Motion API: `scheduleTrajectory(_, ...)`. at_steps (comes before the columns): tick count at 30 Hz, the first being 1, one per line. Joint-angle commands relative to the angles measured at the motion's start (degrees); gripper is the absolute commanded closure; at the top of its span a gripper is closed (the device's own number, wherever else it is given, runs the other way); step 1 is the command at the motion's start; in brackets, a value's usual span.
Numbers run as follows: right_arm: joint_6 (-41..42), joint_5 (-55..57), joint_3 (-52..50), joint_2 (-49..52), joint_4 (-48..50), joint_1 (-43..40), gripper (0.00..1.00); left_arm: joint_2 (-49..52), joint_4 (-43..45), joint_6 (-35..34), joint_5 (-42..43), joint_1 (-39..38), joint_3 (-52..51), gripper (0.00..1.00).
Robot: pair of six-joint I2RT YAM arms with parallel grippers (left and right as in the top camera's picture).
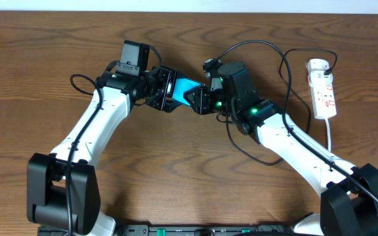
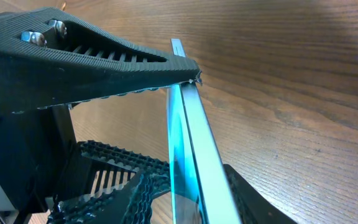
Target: Plug charger to phone and switch on socket
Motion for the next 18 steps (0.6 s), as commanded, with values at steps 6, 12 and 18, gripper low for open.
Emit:
scheduleTrajectory(6,-0.6,0.8,0.6,0.2,0.0,0.4,0.68,-0.2,0.2,-0.5,1.4,-0.2,1.5,0.93)
scheduleTrajectory(12,-0.6,1.1,0.6,0.2,-0.1,0.4,0.7,-0.2,0.2,-0.5,1.3,-0.2,1.5,0.93)
scheduleTrajectory(18,-1.0,1.7,0.6,0.2,-0.5,0.4,0.7,-0.2,0.2,-0.5,1.2,-0.2,1.5,0.93)
